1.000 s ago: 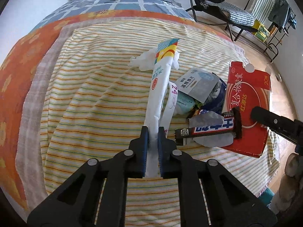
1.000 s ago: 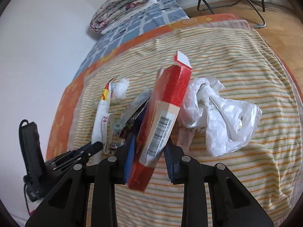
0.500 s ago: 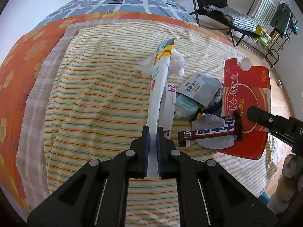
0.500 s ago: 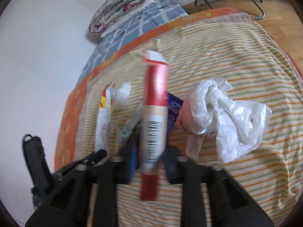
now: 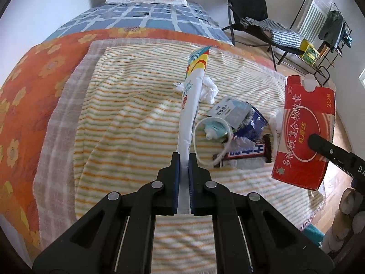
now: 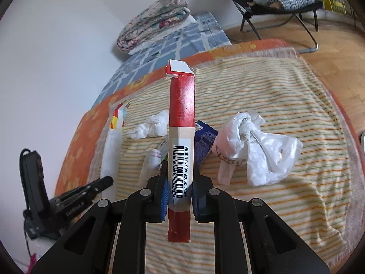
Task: Collect trash
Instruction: 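Lift the white tube and red box and carry both over the blue basket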
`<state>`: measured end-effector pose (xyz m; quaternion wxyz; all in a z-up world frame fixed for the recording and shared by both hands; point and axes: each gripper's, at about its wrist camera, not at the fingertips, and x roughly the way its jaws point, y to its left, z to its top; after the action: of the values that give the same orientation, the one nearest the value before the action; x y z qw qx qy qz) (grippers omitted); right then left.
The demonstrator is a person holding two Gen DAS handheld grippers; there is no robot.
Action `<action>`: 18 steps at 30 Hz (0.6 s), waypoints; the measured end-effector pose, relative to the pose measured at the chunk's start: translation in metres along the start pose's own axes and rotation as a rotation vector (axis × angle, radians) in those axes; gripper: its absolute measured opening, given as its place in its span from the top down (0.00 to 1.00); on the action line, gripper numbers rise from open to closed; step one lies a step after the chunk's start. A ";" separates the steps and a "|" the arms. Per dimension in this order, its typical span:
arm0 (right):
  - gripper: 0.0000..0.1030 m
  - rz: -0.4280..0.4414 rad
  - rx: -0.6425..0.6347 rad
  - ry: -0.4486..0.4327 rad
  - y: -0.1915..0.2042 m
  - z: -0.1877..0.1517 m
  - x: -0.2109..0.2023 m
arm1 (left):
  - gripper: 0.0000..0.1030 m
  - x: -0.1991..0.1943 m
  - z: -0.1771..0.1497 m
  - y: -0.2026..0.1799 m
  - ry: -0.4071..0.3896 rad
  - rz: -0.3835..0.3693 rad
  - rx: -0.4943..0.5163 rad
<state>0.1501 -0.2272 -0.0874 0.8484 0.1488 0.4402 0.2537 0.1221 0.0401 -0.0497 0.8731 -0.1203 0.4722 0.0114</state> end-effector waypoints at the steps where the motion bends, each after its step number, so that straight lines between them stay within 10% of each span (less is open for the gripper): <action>1: 0.86 -0.009 -0.017 -0.010 0.002 -0.004 -0.006 | 0.96 -0.004 -0.002 0.000 -0.003 -0.003 0.003; 18: 0.86 0.012 -0.184 -0.058 0.030 -0.065 -0.069 | 0.95 -0.072 -0.071 -0.011 -0.037 -0.074 0.068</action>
<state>0.0544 -0.2394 -0.0631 0.8694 0.0803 0.3893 0.2936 0.0255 0.0210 -0.0253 0.8852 -0.1078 0.4513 -0.0347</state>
